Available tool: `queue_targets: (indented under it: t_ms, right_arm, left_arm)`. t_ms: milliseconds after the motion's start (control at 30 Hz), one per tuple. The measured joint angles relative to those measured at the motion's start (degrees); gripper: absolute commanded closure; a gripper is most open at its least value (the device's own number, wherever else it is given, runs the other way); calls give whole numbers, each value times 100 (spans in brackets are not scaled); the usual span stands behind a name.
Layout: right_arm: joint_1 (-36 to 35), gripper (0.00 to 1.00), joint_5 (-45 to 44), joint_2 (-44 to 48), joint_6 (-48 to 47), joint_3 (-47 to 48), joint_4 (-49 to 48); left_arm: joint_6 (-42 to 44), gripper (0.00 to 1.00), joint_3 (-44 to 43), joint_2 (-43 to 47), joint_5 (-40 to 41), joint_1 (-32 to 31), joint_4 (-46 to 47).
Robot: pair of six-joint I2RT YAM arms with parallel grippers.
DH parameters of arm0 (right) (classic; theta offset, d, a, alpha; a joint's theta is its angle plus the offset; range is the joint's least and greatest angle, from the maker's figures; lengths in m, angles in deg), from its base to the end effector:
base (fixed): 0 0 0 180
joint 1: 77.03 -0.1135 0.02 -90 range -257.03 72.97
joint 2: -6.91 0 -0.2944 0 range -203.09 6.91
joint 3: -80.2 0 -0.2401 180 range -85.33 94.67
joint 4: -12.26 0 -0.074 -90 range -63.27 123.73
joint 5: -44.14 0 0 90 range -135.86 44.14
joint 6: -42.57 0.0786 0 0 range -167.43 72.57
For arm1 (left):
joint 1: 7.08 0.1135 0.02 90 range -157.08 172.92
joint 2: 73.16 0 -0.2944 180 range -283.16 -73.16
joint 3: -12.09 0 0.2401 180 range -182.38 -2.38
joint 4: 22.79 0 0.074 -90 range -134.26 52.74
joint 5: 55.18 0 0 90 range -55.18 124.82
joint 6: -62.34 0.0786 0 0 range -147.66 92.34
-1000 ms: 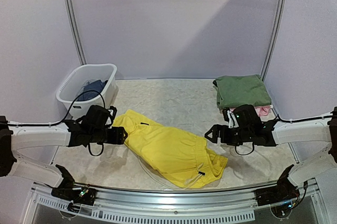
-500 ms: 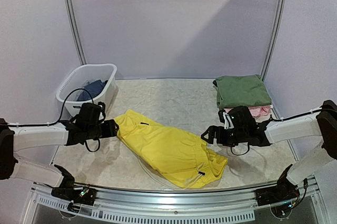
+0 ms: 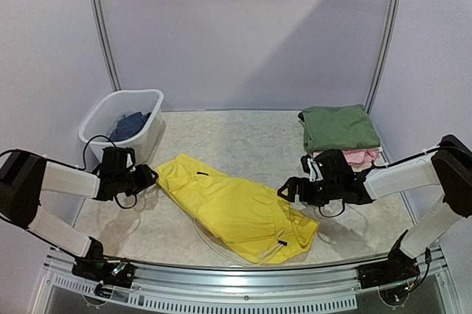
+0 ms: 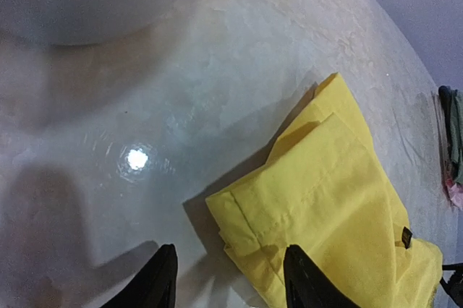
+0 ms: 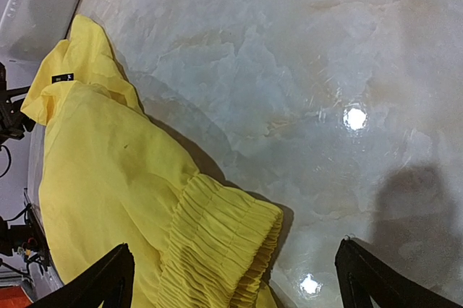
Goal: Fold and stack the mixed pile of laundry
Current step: Pick up the crumpled shorts from the center of the board.
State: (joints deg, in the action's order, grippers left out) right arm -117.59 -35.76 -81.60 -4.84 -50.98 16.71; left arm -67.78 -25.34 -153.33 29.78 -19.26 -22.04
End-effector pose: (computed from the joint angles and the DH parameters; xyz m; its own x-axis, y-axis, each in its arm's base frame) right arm 0.2233 0.2093 0.1490 -0.8875 0.1174 -0.4457 -0.1836 0.7969 0.5756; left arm 0.2520 -0.0615 0.1387 -0.6766 -0.5106 -0.5305 -0.2119 0.8250 -0.5239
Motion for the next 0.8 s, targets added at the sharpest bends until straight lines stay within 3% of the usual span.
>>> queue_targets:
  t_ms: [333, 400, 567, 800]
  right_arm:
    - [0, 2, 13, -70, 2, 0, -46]
    - [0, 2, 13, -85, 0, 0, -50]
    - [0, 2, 13, -109, -2, 0, -57]
    - [0, 2, 13, -114, -4, 9, -55]
  left_arm:
    - [-210, 58, -20, -730, -378, 90, 966]
    - [-256, 64, -48, -822, -385, 98, 1080]
    - [-293, 99, -181, -1040, -396, 138, 1296]
    - [-278, 100, -238, -960, -350, 160, 1335]
